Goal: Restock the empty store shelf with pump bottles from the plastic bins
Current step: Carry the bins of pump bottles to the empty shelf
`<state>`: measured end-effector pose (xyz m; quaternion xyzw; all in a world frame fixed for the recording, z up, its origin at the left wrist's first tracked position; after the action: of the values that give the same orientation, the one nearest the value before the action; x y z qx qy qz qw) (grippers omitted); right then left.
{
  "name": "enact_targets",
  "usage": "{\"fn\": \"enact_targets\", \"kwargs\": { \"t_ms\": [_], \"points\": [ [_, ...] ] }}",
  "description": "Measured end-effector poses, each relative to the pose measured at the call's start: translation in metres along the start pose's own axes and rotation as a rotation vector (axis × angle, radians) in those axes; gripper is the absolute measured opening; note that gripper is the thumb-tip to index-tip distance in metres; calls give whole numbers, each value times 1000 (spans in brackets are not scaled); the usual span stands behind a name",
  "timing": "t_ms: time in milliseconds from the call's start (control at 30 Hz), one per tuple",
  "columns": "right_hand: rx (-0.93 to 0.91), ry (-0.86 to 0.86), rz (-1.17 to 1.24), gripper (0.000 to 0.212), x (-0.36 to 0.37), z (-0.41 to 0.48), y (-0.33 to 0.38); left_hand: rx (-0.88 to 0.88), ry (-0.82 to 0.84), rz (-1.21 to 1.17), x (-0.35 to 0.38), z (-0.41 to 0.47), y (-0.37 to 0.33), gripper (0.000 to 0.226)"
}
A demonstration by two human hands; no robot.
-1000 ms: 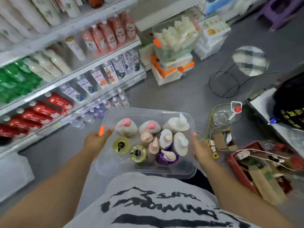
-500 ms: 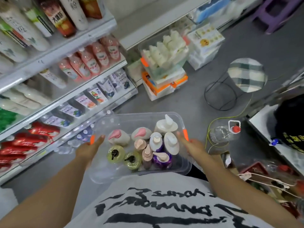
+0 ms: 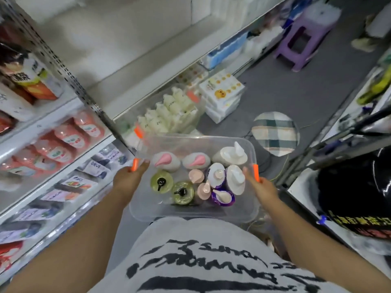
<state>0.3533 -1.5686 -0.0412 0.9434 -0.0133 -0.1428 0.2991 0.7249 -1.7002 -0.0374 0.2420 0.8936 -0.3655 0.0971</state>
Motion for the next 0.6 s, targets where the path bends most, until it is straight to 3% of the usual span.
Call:
{"fn": "enact_targets", "kwargs": {
  "t_ms": [300,433,600],
  "points": [
    [138,-121,267,58,-42,71,60,151,199,256,32,139,-191,59],
    [155,-162,276,93,-53,101,105,106,236,271,30,186,-236,62],
    [147,-128,190,84,-71,142,153,13,190,277,24,219,-259,68]
  ]
}}
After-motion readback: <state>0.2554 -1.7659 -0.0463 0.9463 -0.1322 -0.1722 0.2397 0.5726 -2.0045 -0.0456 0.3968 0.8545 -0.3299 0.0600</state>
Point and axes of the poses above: each hand's wrist, its own z-axis towards the middle knuckle, its own x-axis out of the palm, y = z × x, the point moved 2 cm from there along z, towards the middle knuckle, and after that the axes turned 15 degrees about y, right-handed, at the moved point
